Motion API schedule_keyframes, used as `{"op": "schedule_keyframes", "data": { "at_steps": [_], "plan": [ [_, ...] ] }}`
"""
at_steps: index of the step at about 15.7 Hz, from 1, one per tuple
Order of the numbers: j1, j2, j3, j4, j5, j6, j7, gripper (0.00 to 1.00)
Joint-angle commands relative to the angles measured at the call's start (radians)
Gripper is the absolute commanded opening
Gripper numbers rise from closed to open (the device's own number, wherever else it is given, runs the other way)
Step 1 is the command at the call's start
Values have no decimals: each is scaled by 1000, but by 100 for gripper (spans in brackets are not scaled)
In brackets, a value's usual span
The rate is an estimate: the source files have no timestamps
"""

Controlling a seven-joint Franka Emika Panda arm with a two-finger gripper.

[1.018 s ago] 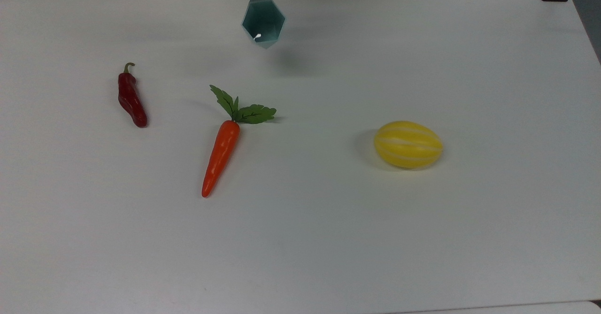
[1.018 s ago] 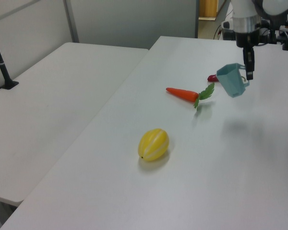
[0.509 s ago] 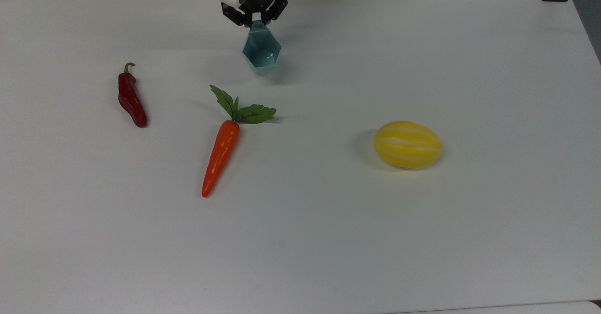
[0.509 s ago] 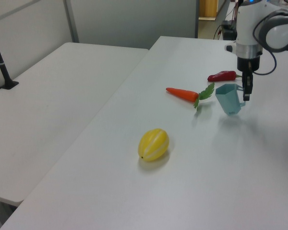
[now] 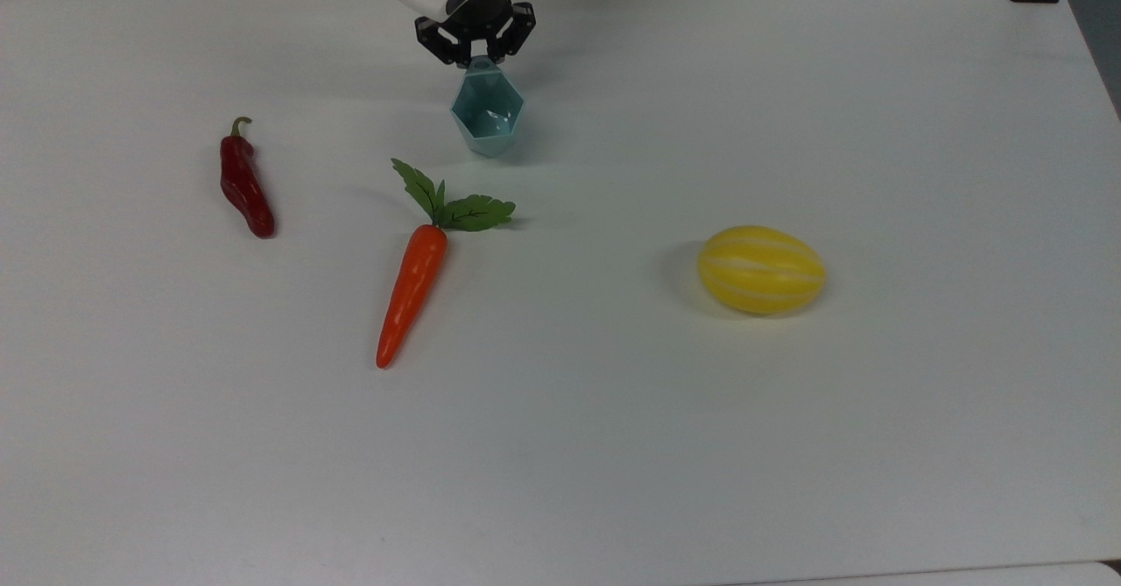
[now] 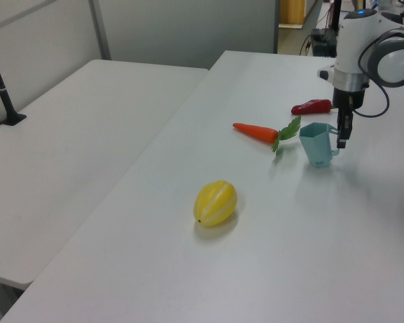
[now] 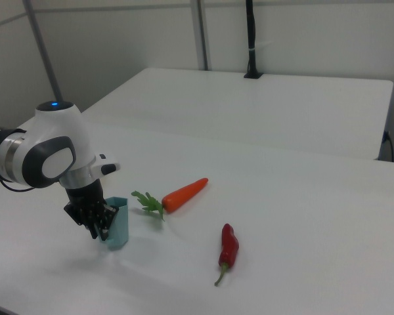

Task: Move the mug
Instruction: 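Lower the held mug onto the table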

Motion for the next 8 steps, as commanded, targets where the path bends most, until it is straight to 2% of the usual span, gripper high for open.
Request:
{"op": "schedule_keyframes", "data": {
  "at_steps": [1, 5, 7, 8],
  "plan": [
    [-1, -7, -3, -27, 20, 25, 21, 28],
    [0, -7, -3, -23, 20, 16, 50, 40],
    [-1, -9, -3, -17, 20, -13, 61, 50],
    [-3, -9, -3, -14, 22, -27, 63, 59]
  ]
}}
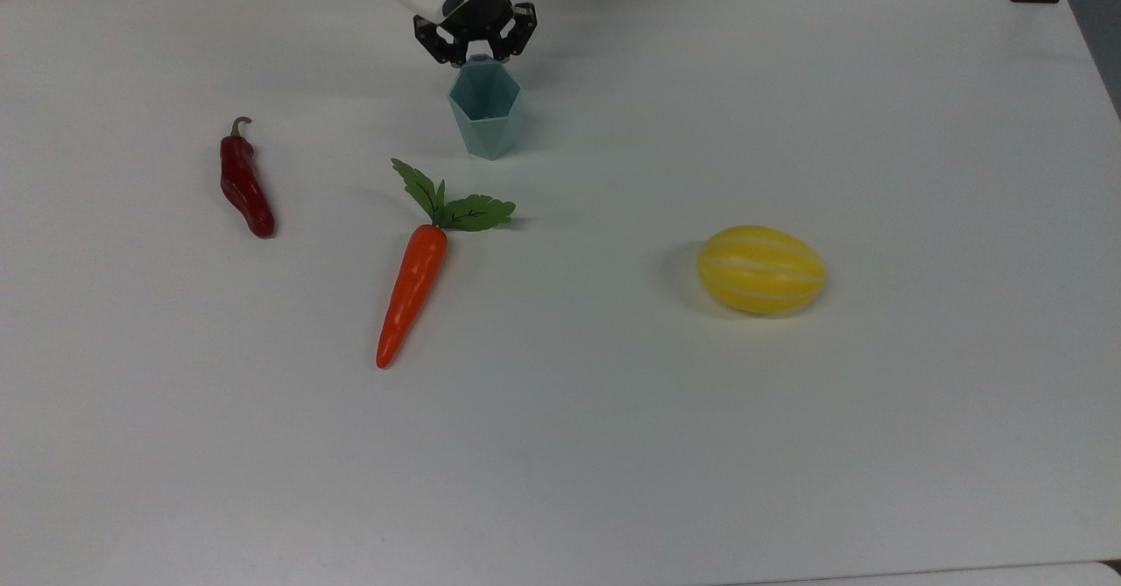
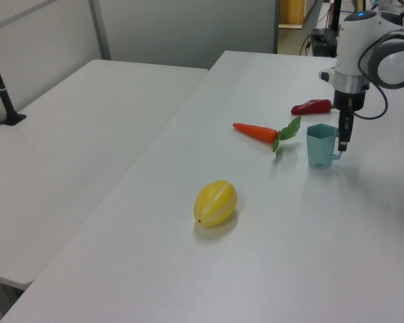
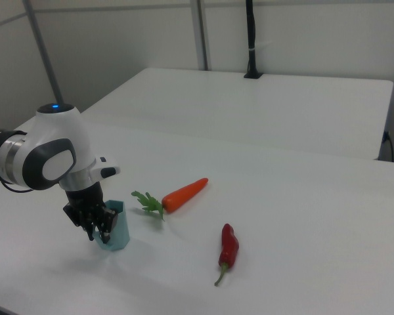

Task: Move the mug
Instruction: 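Lower the held mug onto the table, then open the gripper and raise it off the mug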

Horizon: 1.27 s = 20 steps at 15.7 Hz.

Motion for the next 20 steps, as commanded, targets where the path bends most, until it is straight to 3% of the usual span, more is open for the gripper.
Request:
{"op": "schedule_keyframes", "data": {
  "at_steps": [1, 2, 3, 6, 11, 17, 20],
  "plan": [
    [-2, -13, -3, -5, 21, -32, 24, 77],
    [-1, -14, -2, -3, 21, -34, 45, 98],
    [1, -16, -2, 9, 21, -40, 76, 100],
    [-2, -17, 1, 85, 21, -161, 126, 100],
    [-1, -13, 6, 332, 21, -403, 142, 100],
    [-1, -1, 8, 644, 45, -670, 281, 100],
    [-2, 7, 9, 725, 73, -735, 286, 100]
  ]
}}
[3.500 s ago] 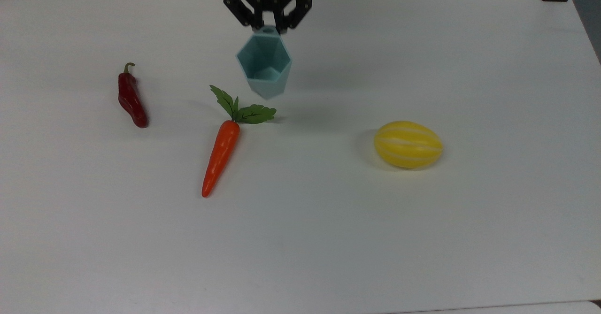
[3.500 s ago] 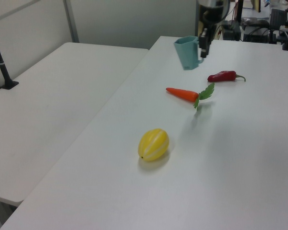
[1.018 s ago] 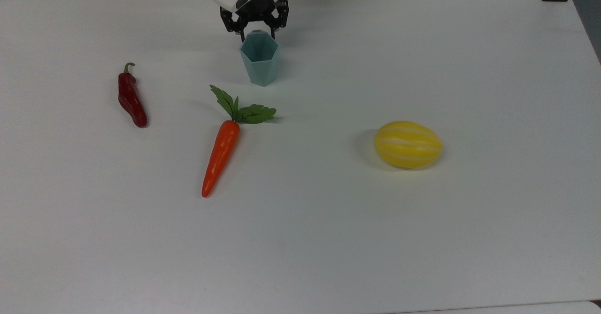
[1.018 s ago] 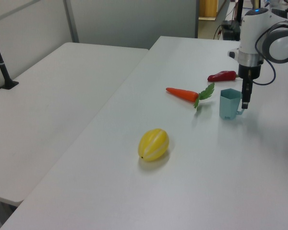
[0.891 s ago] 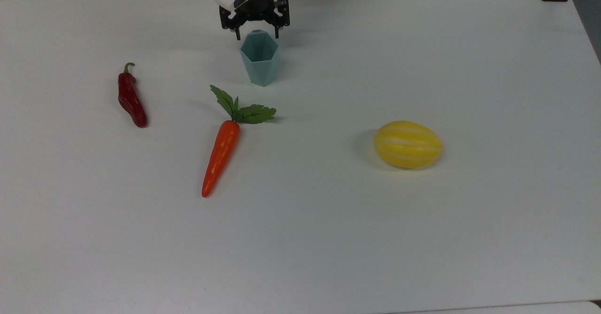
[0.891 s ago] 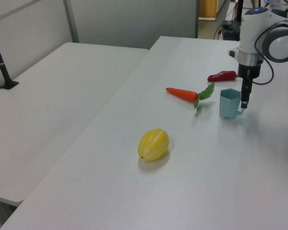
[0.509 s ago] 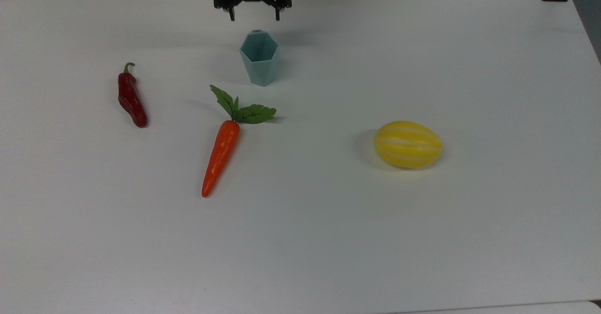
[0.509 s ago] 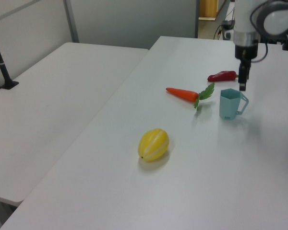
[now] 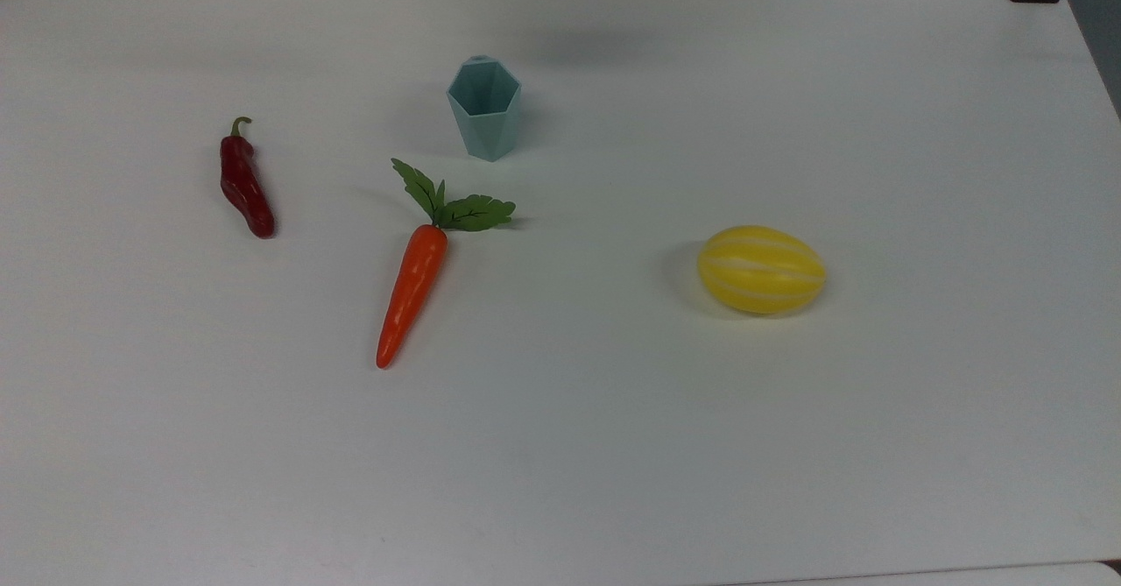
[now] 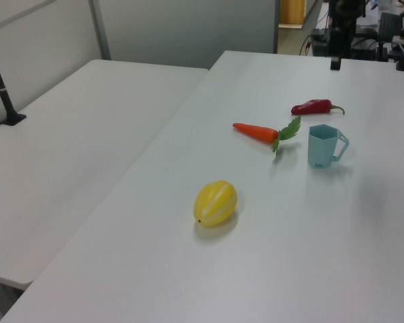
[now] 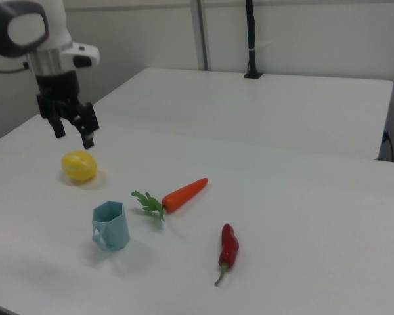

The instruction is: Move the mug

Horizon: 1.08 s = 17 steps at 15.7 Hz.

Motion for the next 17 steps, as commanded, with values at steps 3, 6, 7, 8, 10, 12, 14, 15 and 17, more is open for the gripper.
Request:
{"op": "schedule_keyframes", "data": {
  "at_steps": [3, 6, 7, 8, 10, 12, 14, 15, 17],
  "plan": [
    [-12, 23, 3, 93, 30, -51, 25, 100],
    [-17, 44, -10, 95, 30, 64, 9, 100],
    [-17, 52, -11, 95, 18, 107, 6, 100],
    [-17, 64, -11, 95, 14, 157, -15, 100],
    [-18, 102, -25, 101, 13, 230, -91, 100],
    [-18, 151, -45, 177, 14, 216, -133, 100],
    [-18, 156, -46, 181, 16, 188, -130, 100],
    [-18, 156, -46, 181, 16, 187, -129, 100],
    [-18, 155, -46, 181, 18, 184, -127, 100]
  ]
}}
